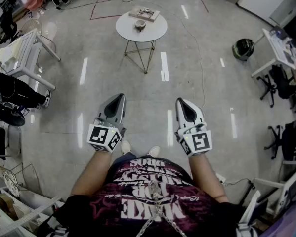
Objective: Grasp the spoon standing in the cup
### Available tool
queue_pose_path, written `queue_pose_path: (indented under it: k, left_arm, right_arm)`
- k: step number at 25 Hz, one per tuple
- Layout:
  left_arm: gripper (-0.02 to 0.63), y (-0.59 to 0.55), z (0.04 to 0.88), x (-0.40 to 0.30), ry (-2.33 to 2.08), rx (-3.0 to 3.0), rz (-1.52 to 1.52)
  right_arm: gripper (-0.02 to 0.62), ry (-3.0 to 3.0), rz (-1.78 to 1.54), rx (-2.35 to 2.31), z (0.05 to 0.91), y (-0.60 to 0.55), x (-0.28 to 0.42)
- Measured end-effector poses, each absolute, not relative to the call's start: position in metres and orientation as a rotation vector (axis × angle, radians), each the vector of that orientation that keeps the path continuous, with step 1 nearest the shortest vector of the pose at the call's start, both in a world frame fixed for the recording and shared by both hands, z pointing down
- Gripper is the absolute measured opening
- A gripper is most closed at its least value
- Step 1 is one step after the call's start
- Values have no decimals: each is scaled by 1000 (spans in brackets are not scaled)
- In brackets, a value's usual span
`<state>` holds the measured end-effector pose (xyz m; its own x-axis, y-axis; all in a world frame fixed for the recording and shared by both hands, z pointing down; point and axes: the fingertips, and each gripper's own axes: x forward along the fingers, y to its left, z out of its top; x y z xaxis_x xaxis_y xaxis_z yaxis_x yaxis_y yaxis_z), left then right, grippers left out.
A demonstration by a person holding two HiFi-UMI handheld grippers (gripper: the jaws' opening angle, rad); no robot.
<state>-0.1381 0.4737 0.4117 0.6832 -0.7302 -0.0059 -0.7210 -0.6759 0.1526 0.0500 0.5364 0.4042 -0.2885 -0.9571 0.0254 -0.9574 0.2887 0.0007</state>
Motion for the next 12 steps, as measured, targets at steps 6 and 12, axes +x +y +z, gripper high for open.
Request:
queue_pose_path:
  k: [6, 12]
  left_arm:
    - [25, 481, 408, -116, -1202, 2749, -105]
    - [25, 488, 410, -99, -1220, 2712, -111]
  right_arm:
    - [32, -2535, 43, 1868, 403, 543, 73]
    - [32, -2586, 62, 1866, 396, 550, 99]
